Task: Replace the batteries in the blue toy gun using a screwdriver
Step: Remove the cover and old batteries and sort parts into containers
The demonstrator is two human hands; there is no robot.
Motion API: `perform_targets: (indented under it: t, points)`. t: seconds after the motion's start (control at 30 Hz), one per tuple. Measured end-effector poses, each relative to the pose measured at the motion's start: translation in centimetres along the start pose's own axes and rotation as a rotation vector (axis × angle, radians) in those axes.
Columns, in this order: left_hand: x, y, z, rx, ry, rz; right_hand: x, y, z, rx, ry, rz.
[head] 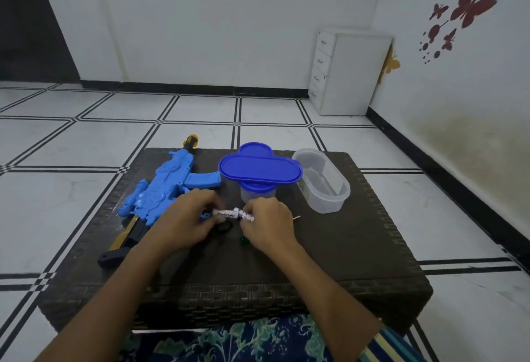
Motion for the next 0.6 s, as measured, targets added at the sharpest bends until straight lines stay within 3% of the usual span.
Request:
perform_targets:
  t: [0.13,0.27,0.37,0.6]
  points:
    - [1.2,1.5,0.3,0.210,0.274,0.054,1.0,0.7,2.0,-0.102,0.166,0.014]
    - [1.4,5.3,-1.3,0.232,0.535,0.070,1.9,3.0,4.9,-0.167,0.488,-0.099]
    - [-0.5,9.2,-3.1,0.229,0.540,-0.015,2.5,6.0,6.9,-0.124,0.683,-0.266]
    - [-7.4,15.6,-9.4,-0.085,0.383,-0.061,3.4,11.0,7.3,-0.164,0.695,-0.454]
Point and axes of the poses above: each hand's wrist, its own x-axis away from the middle knuckle, its own z-axis out of the back of the hand, y = z × x, the point moved 1 cm from there along -x, towards the middle knuckle, and after that the axes turned 14 degrees about z, right-handed, at the moved point
